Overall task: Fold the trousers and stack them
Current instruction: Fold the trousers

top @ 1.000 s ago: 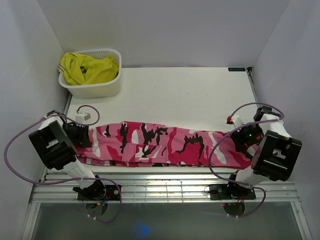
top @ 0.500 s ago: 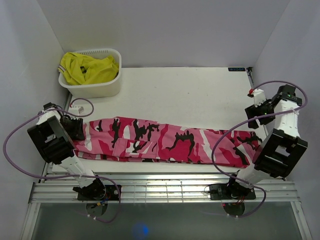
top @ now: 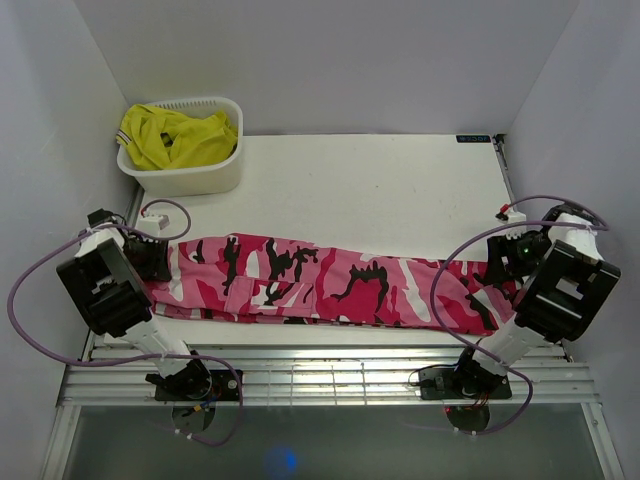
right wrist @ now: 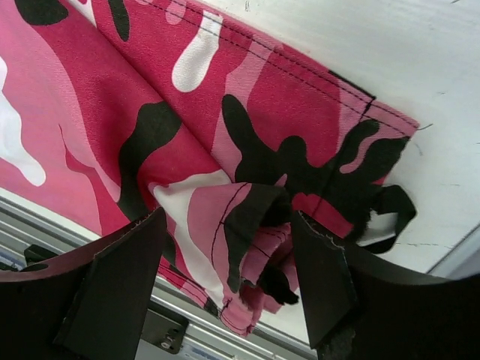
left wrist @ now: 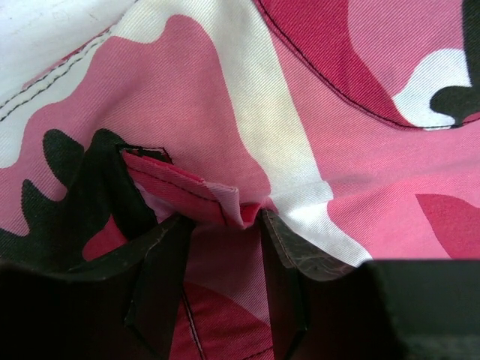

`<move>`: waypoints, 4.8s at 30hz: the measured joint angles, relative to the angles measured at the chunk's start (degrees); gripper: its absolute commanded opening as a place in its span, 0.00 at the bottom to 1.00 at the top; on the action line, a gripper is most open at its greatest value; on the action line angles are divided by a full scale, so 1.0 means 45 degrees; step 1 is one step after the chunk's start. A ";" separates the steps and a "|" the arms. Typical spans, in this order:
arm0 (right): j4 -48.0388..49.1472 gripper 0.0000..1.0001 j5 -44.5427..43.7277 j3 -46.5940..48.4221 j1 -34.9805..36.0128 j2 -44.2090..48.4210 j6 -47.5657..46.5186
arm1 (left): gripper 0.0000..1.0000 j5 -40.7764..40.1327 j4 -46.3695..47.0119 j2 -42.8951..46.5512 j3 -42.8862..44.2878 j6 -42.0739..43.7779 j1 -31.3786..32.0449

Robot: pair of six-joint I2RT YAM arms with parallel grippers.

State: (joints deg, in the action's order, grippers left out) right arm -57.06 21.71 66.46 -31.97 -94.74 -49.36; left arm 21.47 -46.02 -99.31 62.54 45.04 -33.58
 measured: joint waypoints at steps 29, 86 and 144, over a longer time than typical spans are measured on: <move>0.1239 0.08 0.0301 0.0107 0.0083 0.2283 0.0665 | 0.55 0.0010 0.0248 0.0199 -0.0228 -0.0151 0.0000; 0.1015 0.62 -0.0427 -0.2030 0.3036 0.3332 -0.0024 | 0.82 0.1904 -0.3662 0.2055 0.1511 0.0238 -0.3682; 0.2579 0.71 -0.3706 -0.2540 0.4347 0.0238 0.0384 | 0.00 0.4945 -0.4789 0.0670 0.1273 -0.3920 -0.5047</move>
State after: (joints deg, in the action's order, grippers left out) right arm -45.45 5.04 55.02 -12.40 -93.67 -47.64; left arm 43.72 -67.57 -96.29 68.27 27.40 -56.29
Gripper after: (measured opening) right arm 0.727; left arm 0.316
